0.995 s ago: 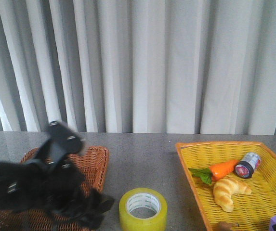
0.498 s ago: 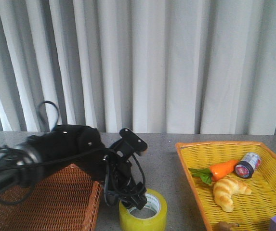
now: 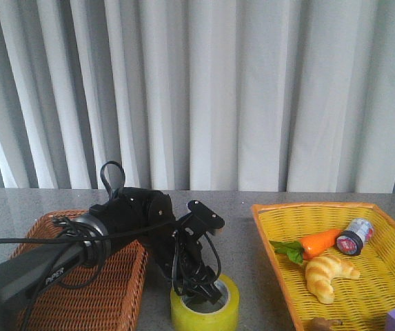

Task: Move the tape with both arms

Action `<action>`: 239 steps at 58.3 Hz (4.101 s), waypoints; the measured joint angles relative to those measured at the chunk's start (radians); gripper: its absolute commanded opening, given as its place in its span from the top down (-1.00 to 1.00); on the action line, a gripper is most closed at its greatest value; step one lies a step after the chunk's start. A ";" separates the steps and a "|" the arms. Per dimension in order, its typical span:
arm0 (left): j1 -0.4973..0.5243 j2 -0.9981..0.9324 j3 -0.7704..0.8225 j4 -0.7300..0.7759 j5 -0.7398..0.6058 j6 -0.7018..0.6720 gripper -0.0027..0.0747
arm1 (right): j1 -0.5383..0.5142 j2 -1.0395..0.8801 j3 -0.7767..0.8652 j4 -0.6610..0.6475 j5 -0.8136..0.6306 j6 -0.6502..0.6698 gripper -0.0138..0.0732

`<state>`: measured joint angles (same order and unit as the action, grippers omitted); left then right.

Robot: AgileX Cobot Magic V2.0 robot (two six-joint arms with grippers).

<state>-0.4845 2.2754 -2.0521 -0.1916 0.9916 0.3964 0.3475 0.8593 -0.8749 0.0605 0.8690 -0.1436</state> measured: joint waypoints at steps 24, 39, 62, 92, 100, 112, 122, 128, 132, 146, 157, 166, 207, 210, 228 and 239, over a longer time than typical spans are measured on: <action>0.000 0.008 -0.002 0.008 0.023 -0.010 0.72 | 0.000 0.000 0.000 0.000 0.000 0.000 -0.19; 0.000 -0.031 -0.002 0.008 0.055 -0.011 0.71 | 0.000 0.000 0.000 0.000 0.000 0.000 -0.19; 0.075 -0.260 -0.002 0.082 0.133 -0.021 0.71 | 0.000 0.000 0.000 0.000 0.005 0.000 -0.19; 0.364 -0.136 -0.002 0.145 0.261 -0.118 0.71 | 0.000 0.000 0.000 0.000 0.006 0.000 -0.19; 0.367 -0.070 -0.002 0.171 0.261 -0.118 0.65 | 0.000 0.000 0.000 0.000 0.006 0.000 -0.19; 0.367 -0.064 -0.002 0.179 0.261 -0.119 0.06 | 0.000 0.000 0.000 0.000 0.006 0.000 -0.19; 0.367 -0.106 -0.002 0.181 0.257 -0.121 -0.36 | 0.000 0.000 0.000 0.000 0.006 0.000 -0.19; 0.367 -0.165 -0.002 0.173 0.256 -0.126 -0.41 | 0.000 0.000 0.000 0.000 0.006 0.000 -0.19; 0.367 -0.212 -0.002 0.150 0.256 -0.142 -0.40 | 0.000 0.000 0.000 0.000 0.006 0.000 -0.19; 0.366 -0.433 0.094 0.048 0.255 -0.185 -0.40 | 0.000 0.000 0.000 0.000 0.006 0.000 -0.19; 0.360 -0.680 0.364 0.044 0.221 -0.188 -0.40 | 0.000 0.000 0.000 0.000 0.006 0.000 -0.19; 0.360 -0.941 0.653 0.050 0.092 -0.188 -0.40 | 0.000 0.000 0.000 0.000 0.006 0.000 -0.19; 0.360 -1.832 1.511 0.051 -0.354 -0.195 0.15 | 0.000 0.000 0.000 0.000 0.007 0.000 -0.07; 0.360 -1.835 1.521 0.039 -0.354 -0.195 0.33 | 0.000 0.000 0.000 0.000 0.007 0.000 0.02; 0.360 -1.835 1.530 0.021 -0.360 -0.195 0.95 | 0.000 0.000 0.000 0.000 0.007 0.000 0.65; 0.360 -1.835 1.530 0.021 -0.360 -0.195 0.95 | 0.000 0.000 0.000 0.000 0.007 0.000 0.70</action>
<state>-0.1244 0.4406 -0.5225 -0.1711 0.6316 0.2014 0.3475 0.8593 -0.8749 0.0605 0.8762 -0.1436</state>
